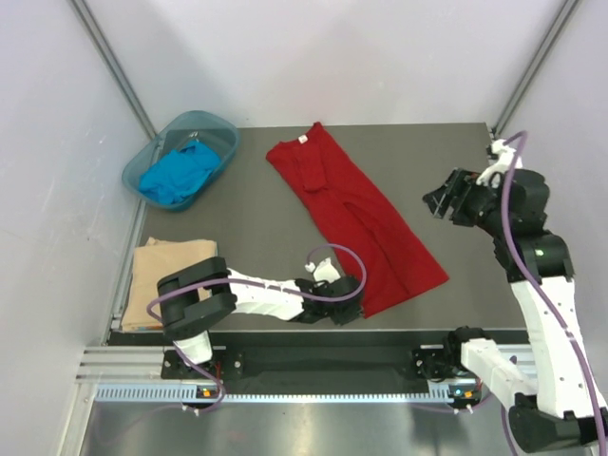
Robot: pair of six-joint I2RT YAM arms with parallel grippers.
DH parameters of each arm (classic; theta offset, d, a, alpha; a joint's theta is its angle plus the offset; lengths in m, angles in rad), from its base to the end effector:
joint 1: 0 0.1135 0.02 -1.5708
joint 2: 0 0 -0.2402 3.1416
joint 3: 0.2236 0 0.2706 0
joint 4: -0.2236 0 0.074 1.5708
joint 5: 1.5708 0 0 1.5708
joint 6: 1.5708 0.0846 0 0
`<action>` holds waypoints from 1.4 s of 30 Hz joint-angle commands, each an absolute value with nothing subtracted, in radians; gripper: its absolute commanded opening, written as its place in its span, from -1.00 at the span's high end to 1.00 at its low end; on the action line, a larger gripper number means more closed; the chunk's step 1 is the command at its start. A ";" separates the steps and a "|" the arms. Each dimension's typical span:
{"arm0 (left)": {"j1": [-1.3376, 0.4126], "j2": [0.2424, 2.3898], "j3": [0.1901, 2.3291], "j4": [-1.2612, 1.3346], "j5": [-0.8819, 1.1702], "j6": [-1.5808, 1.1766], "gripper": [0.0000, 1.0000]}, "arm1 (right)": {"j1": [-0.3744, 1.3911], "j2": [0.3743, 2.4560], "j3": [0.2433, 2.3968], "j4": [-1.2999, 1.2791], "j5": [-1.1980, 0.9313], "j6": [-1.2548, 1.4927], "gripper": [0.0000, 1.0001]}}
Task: Fold and stack the t-shirts
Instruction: Fold the tshirt
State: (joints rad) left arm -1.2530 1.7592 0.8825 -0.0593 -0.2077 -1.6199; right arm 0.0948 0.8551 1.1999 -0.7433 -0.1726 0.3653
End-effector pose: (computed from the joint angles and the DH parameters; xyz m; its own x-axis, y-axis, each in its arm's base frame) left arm 0.1331 -0.3488 0.0588 -0.8779 -0.4589 -0.1367 -0.2950 0.7432 -0.6005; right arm 0.2330 0.0368 0.3794 -0.4504 0.3107 -0.8370 -0.0963 0.9151 0.3915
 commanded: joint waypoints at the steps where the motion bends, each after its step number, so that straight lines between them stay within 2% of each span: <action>1: -1.264 1.721 0.798 -0.187 -0.222 -1.637 1.00 | 0.086 0.896 1.135 -0.606 -0.281 0.318 -0.39; 7: -1.264 1.649 0.671 -0.181 -0.210 -1.684 1.00 | 0.086 0.991 1.086 -0.542 -0.305 0.327 -0.36; 17: -1.264 1.336 0.436 -0.210 -0.293 -1.749 1.00 | 0.097 1.112 1.022 -0.448 -0.330 0.367 -0.33; 21: -1.262 1.307 0.399 -0.158 -0.262 -1.723 1.00 | 0.117 1.155 1.003 -0.400 -0.339 0.388 -0.33; 22: -1.262 1.315 0.414 -0.163 -0.247 -1.714 0.97 | 0.123 1.164 1.003 -0.394 -0.337 0.388 -0.33; 23: -1.262 1.321 0.425 -0.169 -0.238 -1.683 0.66 | 0.126 1.172 1.002 -0.390 -0.330 0.387 -0.32; 26: -1.255 1.335 0.508 -0.273 -0.221 -1.628 0.19 | 0.130 1.207 1.011 -0.368 -0.325 0.387 -0.34; 30: -1.137 1.293 0.598 -0.368 -0.174 -1.501 0.11 | 0.132 1.279 1.034 -0.313 -0.336 0.380 -0.35; 34: -0.803 1.174 0.617 -0.316 -0.060 -1.333 0.07 | 0.133 1.339 1.049 -0.278 -0.363 0.376 -0.35; 36: -0.720 1.152 0.687 -0.302 -0.075 -1.217 -0.01 | 0.141 1.348 1.040 -0.264 -0.368 0.373 -0.35; 37: -0.656 1.160 0.722 -0.323 -0.086 -1.182 -0.08 | 0.143 1.347 1.035 -0.258 -0.367 0.371 -0.35; 42: -0.543 1.281 0.961 -0.305 -0.175 -0.956 -0.13 | 0.170 1.347 1.011 -0.259 -0.351 0.367 -0.35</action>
State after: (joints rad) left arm -0.5812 1.2373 0.8513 -0.3298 -0.1333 -1.1347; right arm 0.1421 1.3624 0.9970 -0.3195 -0.3424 0.3817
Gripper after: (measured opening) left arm 0.563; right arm 0.675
